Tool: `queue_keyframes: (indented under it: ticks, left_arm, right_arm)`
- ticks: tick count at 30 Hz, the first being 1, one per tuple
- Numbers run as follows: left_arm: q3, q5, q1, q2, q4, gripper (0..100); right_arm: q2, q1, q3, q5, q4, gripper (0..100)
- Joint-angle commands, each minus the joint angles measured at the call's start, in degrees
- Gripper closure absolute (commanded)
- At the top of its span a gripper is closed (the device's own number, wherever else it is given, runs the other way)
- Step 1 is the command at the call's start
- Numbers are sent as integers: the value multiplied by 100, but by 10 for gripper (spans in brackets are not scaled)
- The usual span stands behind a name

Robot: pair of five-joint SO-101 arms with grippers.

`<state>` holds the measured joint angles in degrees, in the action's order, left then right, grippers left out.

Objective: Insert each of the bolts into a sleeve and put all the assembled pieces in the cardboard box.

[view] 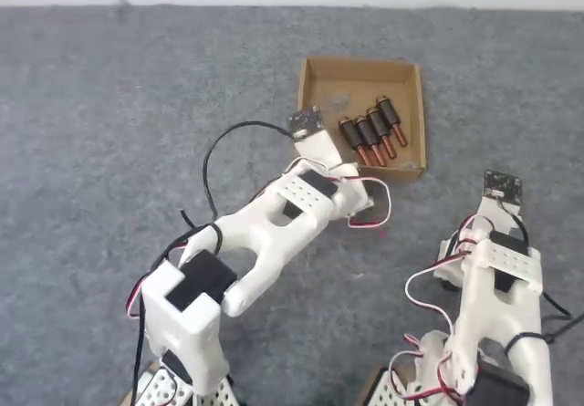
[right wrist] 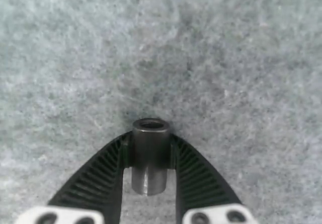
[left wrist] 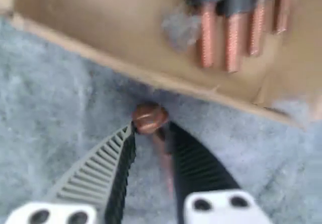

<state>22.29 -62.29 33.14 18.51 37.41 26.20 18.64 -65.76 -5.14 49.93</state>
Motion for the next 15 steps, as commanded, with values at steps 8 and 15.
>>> queue_keyframes:
  ticks: [8, 15]
  left_arm:
    - [-435, 1073, 352, -70, 853, 988]
    - [-673, 1433, 299, -62, 1389, 973]
  right_arm:
    - [268, -75, 26, 53, -66, 993]
    - [268, -75, 26, 53, -66, 993]
